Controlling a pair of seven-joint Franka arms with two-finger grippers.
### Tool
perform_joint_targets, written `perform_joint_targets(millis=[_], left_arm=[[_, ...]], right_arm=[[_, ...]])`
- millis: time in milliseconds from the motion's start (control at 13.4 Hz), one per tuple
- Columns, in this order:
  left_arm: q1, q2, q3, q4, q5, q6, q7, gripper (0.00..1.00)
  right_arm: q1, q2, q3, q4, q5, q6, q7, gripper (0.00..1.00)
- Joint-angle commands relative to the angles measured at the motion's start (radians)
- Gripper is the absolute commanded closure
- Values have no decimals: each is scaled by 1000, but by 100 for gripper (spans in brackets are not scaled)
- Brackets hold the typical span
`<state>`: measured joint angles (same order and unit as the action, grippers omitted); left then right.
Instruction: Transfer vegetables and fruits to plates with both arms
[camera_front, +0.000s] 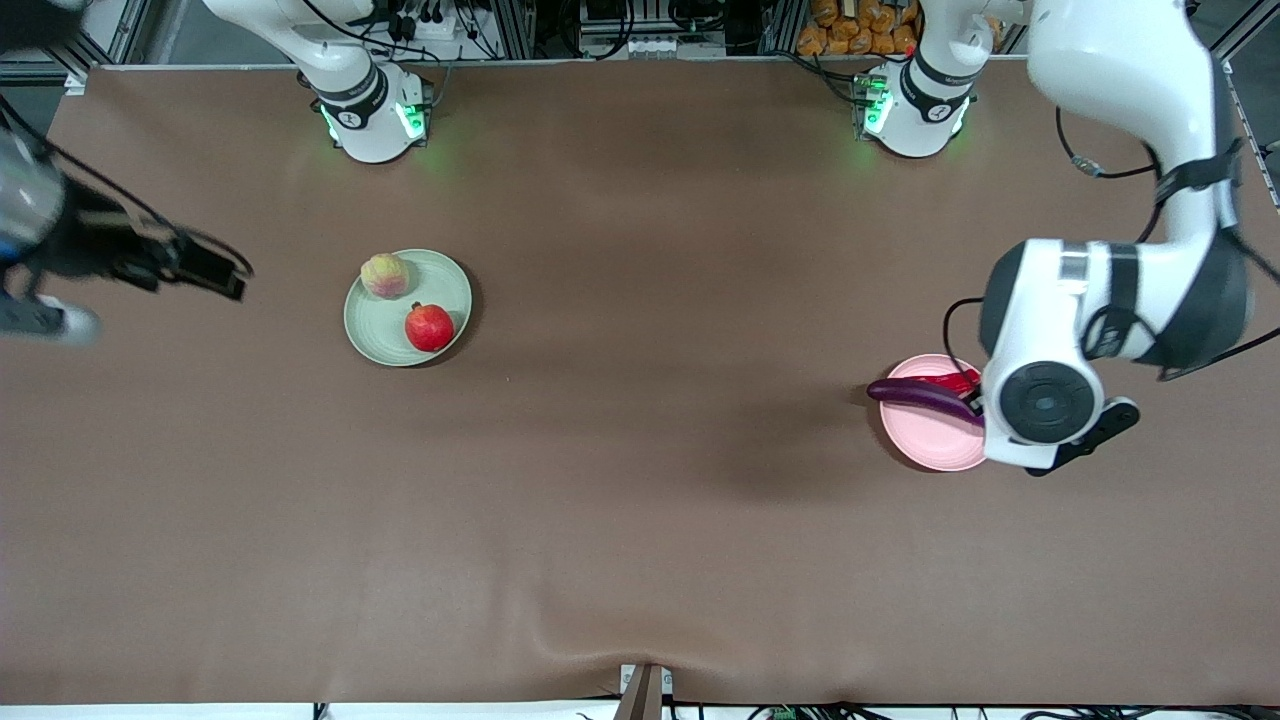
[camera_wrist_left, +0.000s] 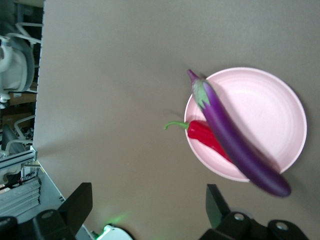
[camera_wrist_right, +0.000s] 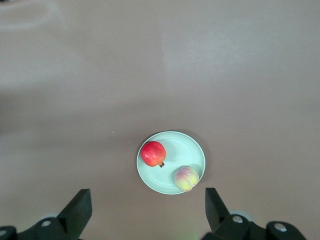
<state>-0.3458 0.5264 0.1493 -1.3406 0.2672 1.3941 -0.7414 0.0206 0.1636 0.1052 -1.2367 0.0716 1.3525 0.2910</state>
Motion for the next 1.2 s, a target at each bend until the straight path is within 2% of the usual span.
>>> perform_joint_targets(millis=[0, 75, 299, 374, 523, 822, 972, 1121], left_arm=[[48, -156, -20, -155, -52, 35, 136, 0], [68, -219, -22, -223, -77, 63, 207, 0], [71, -426, -23, -443, -97, 185, 267, 0], [71, -474, -22, -472, -136, 209, 368, 0], [83, -506, -17, -441, -171, 197, 560, 0], [104, -511, -23, -352, -171, 148, 593, 0], [103, -497, -49, -287, -164, 146, 574, 0], [140, -511, -85, -270, -163, 106, 603, 0]], right_arm=[[-25, -249, -5, -344, -21, 188, -4, 0], [-28, -294, -7, -419, -21, 245, -7, 0], [-28, -251, -27, -380, -32, 251, -19, 0], [-31, -236, -27, -351, -65, 249, -12, 0], [-33, -211, -25, -285, -101, 237, -13, 0], [-59, -211, -58, -253, -84, 231, -26, 0], [-53, -211, -53, -247, -102, 231, -10, 0], [-59, -214, -61, -247, -99, 231, -6, 0]])
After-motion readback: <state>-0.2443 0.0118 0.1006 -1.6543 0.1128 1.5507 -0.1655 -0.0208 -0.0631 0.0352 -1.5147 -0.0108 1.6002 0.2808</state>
